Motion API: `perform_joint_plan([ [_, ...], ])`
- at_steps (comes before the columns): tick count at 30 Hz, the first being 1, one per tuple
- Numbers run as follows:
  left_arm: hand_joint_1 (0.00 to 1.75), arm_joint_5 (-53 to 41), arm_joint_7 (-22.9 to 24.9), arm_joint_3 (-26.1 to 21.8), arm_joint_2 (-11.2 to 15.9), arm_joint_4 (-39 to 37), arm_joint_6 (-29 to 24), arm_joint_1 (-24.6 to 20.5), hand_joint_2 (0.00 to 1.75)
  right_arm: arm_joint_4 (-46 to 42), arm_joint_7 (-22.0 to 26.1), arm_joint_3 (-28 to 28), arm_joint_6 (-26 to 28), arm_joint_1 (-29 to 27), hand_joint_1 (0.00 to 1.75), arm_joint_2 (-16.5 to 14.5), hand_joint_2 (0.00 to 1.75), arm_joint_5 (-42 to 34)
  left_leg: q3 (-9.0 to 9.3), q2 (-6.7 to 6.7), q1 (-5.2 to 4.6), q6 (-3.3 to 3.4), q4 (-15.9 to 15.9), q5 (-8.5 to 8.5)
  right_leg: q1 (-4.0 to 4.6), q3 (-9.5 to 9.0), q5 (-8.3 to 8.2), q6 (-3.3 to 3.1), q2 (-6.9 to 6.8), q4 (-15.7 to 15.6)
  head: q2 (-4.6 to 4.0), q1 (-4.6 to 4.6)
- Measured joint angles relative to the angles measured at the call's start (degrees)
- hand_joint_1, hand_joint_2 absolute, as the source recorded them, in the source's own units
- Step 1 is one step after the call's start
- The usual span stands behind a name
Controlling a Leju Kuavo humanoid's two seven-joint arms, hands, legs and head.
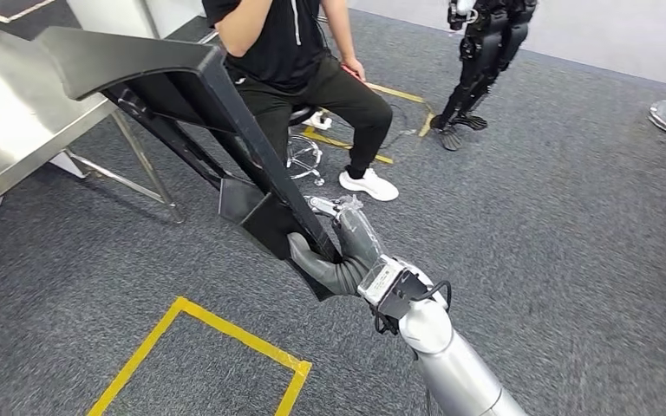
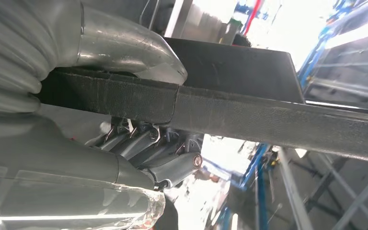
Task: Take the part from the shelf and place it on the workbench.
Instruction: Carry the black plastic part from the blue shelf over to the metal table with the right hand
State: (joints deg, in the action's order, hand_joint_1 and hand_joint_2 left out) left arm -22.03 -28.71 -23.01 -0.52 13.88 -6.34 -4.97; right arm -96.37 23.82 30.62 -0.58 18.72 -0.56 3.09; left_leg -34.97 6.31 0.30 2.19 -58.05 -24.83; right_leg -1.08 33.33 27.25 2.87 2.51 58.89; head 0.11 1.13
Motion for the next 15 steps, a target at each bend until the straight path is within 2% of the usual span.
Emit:
perform_joint_plan([
  [1, 0.00, 0.13, -0.01, -0.18, 0.02, -0.05, -0.14, 0.21, 1.75, 0.03, 0.02, 0.17, 0.02, 0.06, 1.75, -0.03, 1.75, -0.05, -0.17, 0.42, -0.02, -0.34, -0.03, 0.00, 0.06, -0.38, -0.21, -0.48, 0.19, -0.82, 0.00, -0.02],
  [3, 0.00, 0.55, -0.12, -0.72, 0.03, -0.19, -0.49, 0.75, 1.75, 0.07, 0.02, 0.57, 0.07, 0.33, 1.75, -0.18, 1.75, -0.19, -0.39, 0.82, 0.17, -1.07, 0.00, 0.04, 0.08, -0.56, -0.45, -1.55, -0.68, -1.00, 0.00, -0.04],
  [5, 0.00, 0.90, -0.33, -1.15, -0.09, -0.28, -0.79, 1.05, 1.75, 0.11, 0.02, 1.00, 0.03, 0.82, 1.75, -0.42, 1.75, -0.40, -1.28, -1.48, 0.20, -1.71, -1.76, -1.09, -0.11, -0.88, -0.65, -2.46, -1.61, -1.39, 0.00, -0.14],
  [7, 0.00, 0.99, -0.53, -1.31, -0.27, -0.29, -0.96, 0.89, 1.75, 0.33, -0.04, 1.25, -0.18, 1.44, 1.75, -0.58, 1.75, -0.78, -4.28, -4.74, 0.21, -2.17, -7.72, -4.34, 0.04, -1.10, -0.57, -3.10, -2.79, -1.59, 0.00, -0.27],
  [9, 0.00, 0.98, -0.51, -1.36, -0.49, -0.29, -1.08, 0.69, 1.75, 0.82, -0.19, 1.34, -0.54, 2.12, 1.75, -0.60, 1.75, -1.33, -8.09, -5.80, 0.42, -2.49, -14.87, -7.17, 0.28, -1.16, -0.40, -3.40, -4.16, -1.57, 0.00, -0.31],
  [10, 0.00, 0.98, -0.39, -1.36, -0.63, -0.29, -1.19, 0.66, 1.75, 1.12, -0.27, 1.36, -0.69, 2.48, 1.75, -0.60, 1.75, -1.59, -9.02, -5.98, 0.50, -2.59, -16.40, -7.25, 0.33, -1.18, -0.33, -3.45, -4.80, -1.56, 0.00, -0.31],
  [11, 0.00, 0.98, -0.23, -1.37, -0.76, -0.29, -1.34, 0.60, 1.75, 1.44, -0.33, 1.36, -0.87, 2.91, 1.75, -0.60, 1.75, -1.87, -8.73, -6.18, 0.57, -2.63, -15.56, -6.19, 0.35, -1.22, -0.27, -3.47, -5.40, -1.55, 0.00, -0.32],
  [12, 0.00, 0.94, -0.05, -1.37, -0.88, -0.28, -1.50, 0.48, 1.75, 1.72, -0.36, 1.35, -1.00, 3.39, 1.75, -0.60, 1.75, -2.10, -7.24, -6.62, 0.62, -2.60, -12.53, -4.34, 0.35, -1.30, -0.19, -3.42, -5.94, -1.54, 0.00, -0.32],
  [13, 0.00, 0.82, 0.11, -1.37, -0.99, -0.27, -1.63, 0.29, 1.75, 1.94, -0.38, 1.32, -1.12, 3.89, 1.75, -0.61, 1.75, -2.27, -5.00, -7.75, 0.63, -2.49, -8.28, -2.38, 0.42, -1.43, -0.08, -3.29, -6.43, -1.54, 0.00, -0.32],
  [15, 0.00, 0.49, 0.38, -1.36, -1.24, -0.24, -1.73, -0.34, 1.75, 2.21, -0.39, 1.19, -1.27, 4.70, 1.75, -0.60, 1.75, -2.43, -1.56, -9.65, 0.33, -2.04, -1.86, -0.17, 0.90, -1.65, 0.25, -2.79, -7.29, -1.49, 0.00, -0.23],
])
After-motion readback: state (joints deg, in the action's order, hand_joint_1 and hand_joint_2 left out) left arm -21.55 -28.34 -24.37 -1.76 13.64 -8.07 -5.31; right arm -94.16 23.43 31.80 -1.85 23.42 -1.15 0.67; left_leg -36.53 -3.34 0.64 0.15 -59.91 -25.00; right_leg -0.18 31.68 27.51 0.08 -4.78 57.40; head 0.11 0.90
